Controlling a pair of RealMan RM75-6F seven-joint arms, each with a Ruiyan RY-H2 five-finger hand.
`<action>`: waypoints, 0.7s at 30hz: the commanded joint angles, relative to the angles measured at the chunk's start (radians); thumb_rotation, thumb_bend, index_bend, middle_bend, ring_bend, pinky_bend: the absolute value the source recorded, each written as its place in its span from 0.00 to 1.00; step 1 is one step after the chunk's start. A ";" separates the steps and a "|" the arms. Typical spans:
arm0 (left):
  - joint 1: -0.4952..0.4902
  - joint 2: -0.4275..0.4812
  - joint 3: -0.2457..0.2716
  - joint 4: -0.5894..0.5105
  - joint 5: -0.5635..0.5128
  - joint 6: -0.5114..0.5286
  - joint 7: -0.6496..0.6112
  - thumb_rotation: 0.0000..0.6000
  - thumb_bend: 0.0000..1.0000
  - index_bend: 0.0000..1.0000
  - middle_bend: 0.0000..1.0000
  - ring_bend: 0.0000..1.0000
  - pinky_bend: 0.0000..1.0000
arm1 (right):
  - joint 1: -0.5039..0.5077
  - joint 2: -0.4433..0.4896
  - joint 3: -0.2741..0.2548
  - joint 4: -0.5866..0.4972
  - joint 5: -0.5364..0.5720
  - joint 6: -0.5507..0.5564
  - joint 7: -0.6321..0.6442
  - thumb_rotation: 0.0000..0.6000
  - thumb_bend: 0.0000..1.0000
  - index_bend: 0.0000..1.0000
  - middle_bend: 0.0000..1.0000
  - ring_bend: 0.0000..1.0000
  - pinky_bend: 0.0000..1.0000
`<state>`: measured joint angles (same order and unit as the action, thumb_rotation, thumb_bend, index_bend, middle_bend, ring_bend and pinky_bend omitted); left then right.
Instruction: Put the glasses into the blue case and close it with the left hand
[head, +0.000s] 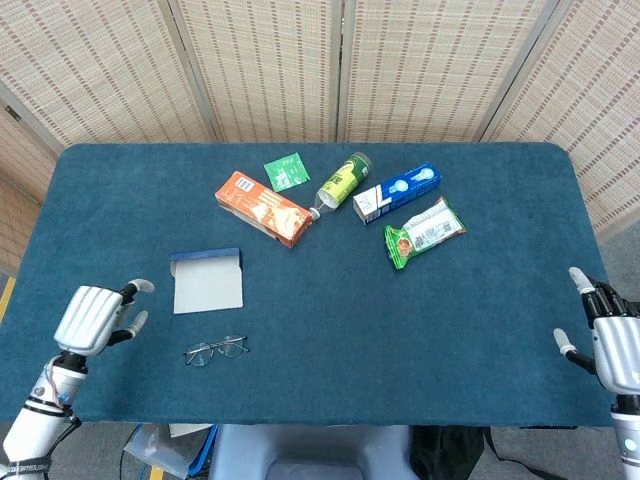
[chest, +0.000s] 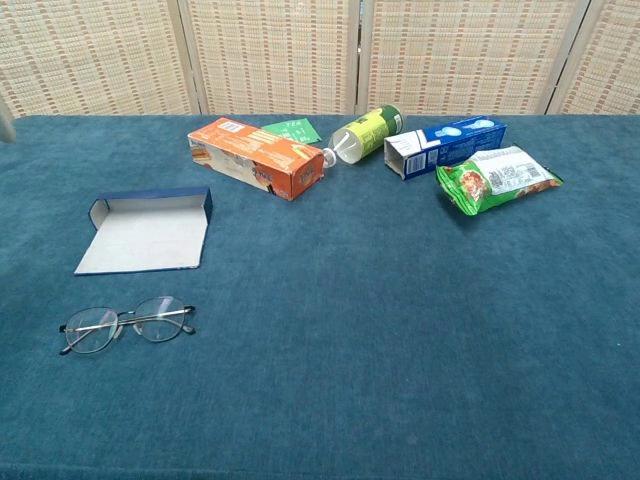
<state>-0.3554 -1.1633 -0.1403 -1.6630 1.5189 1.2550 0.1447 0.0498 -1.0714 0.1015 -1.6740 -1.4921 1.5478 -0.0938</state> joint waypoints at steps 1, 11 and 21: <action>-0.064 -0.026 -0.005 -0.030 -0.025 -0.091 0.058 1.00 0.35 0.39 0.94 0.93 0.99 | 0.001 0.000 0.001 0.002 0.006 -0.004 0.001 1.00 0.27 0.05 0.17 0.18 0.32; -0.160 -0.092 -0.001 -0.085 -0.202 -0.253 0.258 1.00 0.35 0.35 1.00 1.00 1.00 | 0.010 -0.001 0.004 0.019 0.028 -0.032 0.014 1.00 0.27 0.05 0.17 0.18 0.32; -0.199 -0.154 0.035 -0.121 -0.288 -0.266 0.403 1.00 0.35 0.32 1.00 1.00 1.00 | 0.018 -0.006 0.003 0.042 0.034 -0.051 0.036 1.00 0.27 0.05 0.17 0.18 0.32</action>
<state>-0.5461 -1.3046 -0.1136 -1.7780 1.2458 0.9921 0.5296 0.0677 -1.0770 0.1046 -1.6327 -1.4585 1.4977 -0.0585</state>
